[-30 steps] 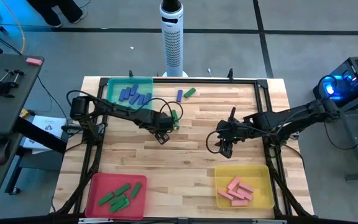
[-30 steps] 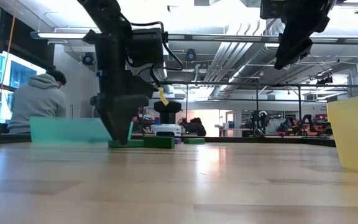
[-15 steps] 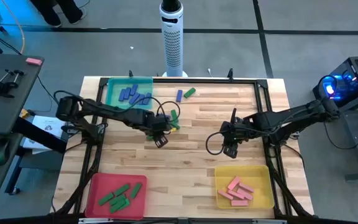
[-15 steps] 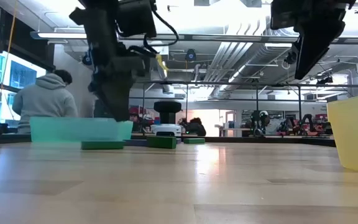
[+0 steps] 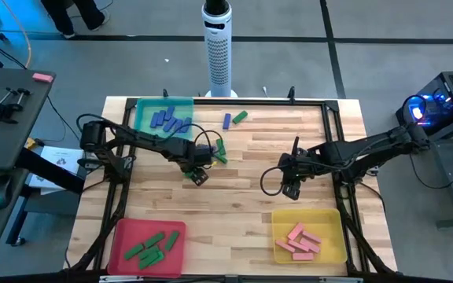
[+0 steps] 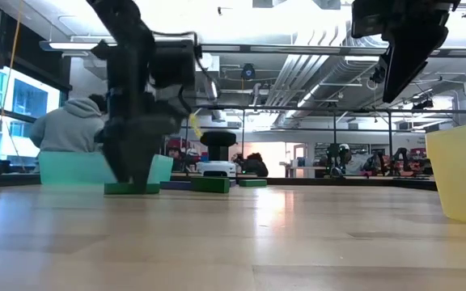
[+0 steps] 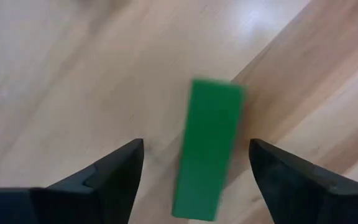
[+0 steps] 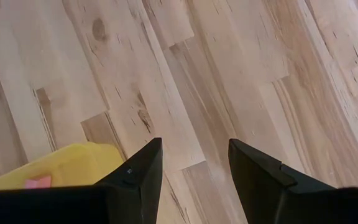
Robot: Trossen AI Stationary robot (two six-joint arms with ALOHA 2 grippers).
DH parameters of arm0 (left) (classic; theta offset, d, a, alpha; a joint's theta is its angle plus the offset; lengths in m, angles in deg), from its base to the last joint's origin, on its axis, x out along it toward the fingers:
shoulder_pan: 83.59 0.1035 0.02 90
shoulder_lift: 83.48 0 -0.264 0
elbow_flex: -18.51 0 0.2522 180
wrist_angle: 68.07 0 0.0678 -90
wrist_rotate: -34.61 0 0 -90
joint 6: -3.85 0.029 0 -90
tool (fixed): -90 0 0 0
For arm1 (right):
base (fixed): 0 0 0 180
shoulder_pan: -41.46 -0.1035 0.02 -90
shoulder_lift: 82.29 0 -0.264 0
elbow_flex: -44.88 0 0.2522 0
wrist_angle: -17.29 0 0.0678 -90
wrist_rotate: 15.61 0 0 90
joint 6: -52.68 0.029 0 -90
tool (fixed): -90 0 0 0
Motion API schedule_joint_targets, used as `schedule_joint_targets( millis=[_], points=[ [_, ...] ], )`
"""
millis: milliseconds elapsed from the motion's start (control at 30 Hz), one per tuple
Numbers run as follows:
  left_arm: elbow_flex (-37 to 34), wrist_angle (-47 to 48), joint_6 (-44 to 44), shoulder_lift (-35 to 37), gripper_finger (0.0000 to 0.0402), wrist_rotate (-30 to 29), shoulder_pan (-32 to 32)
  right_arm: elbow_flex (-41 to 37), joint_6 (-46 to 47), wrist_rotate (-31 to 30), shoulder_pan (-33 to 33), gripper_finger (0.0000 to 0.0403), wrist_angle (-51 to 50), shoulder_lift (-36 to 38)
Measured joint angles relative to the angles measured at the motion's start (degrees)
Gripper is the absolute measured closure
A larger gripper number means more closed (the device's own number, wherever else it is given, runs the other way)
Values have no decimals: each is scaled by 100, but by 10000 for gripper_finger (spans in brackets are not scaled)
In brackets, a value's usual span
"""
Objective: Sort blocks
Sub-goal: Put the green block into the red bin
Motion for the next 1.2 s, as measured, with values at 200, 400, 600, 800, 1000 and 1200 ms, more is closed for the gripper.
schedule_joint_targets(
  millis=[200,400,600,800,1000,1200],
  points=[
    [-335,-356,111,-20,170,42,-16,0,-9,-15,0,243,32,0],
    [-233,-248,149,75,328,55,-181,0,-197,-92,1,243,98,0],
    [155,209,381,841,350,344,-960,0,-291,-107,83,243,87,123],
    [396,614,535,2009,350,802,-2108,0,-1056,-330,695,243,901,303],
    [391,676,174,2510,350,1451,-3518,0,-2244,347,1759,243,2554,232],
    [310,38,-67,2177,349,1441,-4748,0,-2485,1303,2704,243,3418,16]
  ],
)
